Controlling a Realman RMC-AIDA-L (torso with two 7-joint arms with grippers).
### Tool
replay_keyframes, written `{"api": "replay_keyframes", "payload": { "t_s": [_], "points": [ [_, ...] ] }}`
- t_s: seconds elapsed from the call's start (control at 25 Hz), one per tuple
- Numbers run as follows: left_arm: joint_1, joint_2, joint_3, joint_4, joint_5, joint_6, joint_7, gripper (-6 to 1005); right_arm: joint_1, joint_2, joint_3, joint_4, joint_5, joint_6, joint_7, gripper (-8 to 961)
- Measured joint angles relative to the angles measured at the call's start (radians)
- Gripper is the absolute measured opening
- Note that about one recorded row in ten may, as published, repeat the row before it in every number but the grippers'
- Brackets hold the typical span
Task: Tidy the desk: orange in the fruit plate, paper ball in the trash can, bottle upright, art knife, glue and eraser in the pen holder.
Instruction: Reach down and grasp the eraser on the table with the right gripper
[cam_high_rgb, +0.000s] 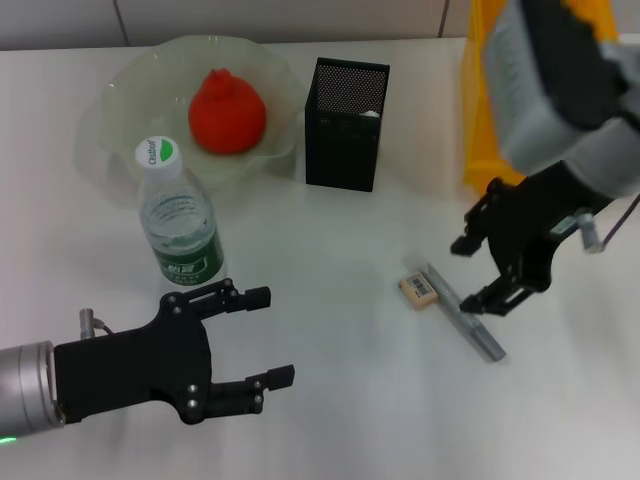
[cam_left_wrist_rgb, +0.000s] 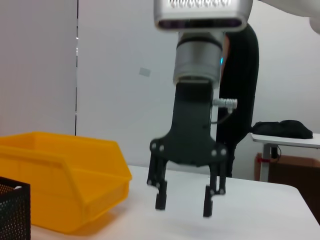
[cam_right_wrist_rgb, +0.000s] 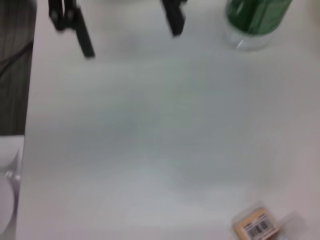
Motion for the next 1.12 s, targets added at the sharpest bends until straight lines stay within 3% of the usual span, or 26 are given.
{"api": "replay_keyframes", "payload": {
  "t_s": [0.12, 0.72, 1.12],
  "points": [
    [0.006, 0.000, -0.001, 0.000, 0.000, 0.000, 0.000, 813, 0.028, 0.001, -0.040, 0.078, -0.014, 0.063, -0.003, 640],
    [0.007, 0.000, 0.000, -0.001, 0.000, 0.002, -0.001, 813, 0.035, 0.007, -0.116, 0.224, 0.013, 0.269, -0.028, 636],
    [0.007, 0.000, 0.005, -0.002, 0.000, 0.000, -0.001, 813, 0.044, 0.007, -0.139, 0.298, 0.052, 0.331, -0.038, 634]
  ]
}}
